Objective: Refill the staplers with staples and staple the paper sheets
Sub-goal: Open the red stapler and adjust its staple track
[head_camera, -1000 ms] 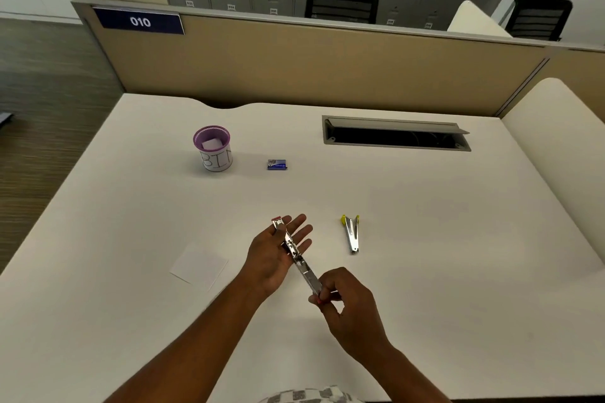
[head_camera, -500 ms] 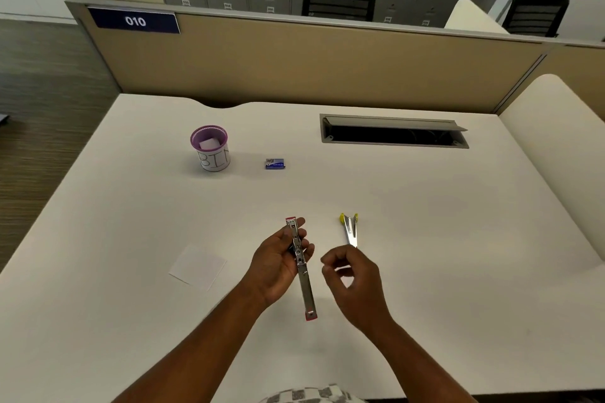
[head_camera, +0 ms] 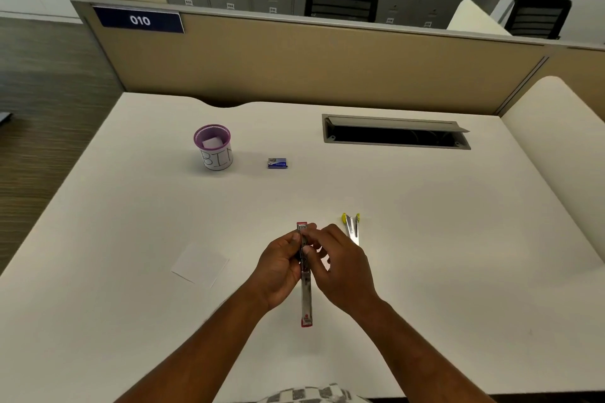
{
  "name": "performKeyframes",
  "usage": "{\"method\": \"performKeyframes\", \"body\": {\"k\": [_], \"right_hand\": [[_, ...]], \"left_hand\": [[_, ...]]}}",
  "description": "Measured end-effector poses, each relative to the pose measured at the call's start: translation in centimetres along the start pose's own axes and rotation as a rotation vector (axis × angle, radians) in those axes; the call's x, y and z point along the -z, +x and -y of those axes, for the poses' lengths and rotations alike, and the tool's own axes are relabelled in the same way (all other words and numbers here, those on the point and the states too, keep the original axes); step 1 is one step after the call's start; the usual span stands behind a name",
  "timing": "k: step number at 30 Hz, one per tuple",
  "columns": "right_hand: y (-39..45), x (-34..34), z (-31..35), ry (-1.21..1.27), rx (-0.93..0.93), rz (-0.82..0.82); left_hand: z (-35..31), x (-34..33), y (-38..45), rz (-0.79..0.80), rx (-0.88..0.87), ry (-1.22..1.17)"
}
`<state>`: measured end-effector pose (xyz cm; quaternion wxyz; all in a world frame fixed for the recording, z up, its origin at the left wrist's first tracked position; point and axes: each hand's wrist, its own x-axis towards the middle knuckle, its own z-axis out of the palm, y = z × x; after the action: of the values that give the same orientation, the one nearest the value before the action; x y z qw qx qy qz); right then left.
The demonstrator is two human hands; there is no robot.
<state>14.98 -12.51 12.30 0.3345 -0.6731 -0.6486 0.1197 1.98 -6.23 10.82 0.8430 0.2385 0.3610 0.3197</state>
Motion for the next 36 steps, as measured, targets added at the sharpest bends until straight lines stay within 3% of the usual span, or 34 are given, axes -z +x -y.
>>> {"method": "performKeyframes", "body": {"k": [11, 22, 28, 36], "right_hand": [[-0.9, -0.2, 0.4, -0.014, -0.066, -0.049], [-1.3, -0.3, 1.0, -0.065, -0.048, -0.156], [-1.6, -0.1, 0.7, -0.014, -0.074, -0.15], [-1.7, 0.2, 0.7, -0.128, -0.03, -0.099]], "left_hand": [[0.8, -0.2, -0.2, 0.039, 0.017, -0.051], [1.6, -0.5, -0.3, 0.052, 0.005, 0.05], [1.3, -0.4, -0.1, 0.016, 0.015, -0.026], [1.4, -0.6, -0.6, 0.012, 0.035, -0.004]]}}
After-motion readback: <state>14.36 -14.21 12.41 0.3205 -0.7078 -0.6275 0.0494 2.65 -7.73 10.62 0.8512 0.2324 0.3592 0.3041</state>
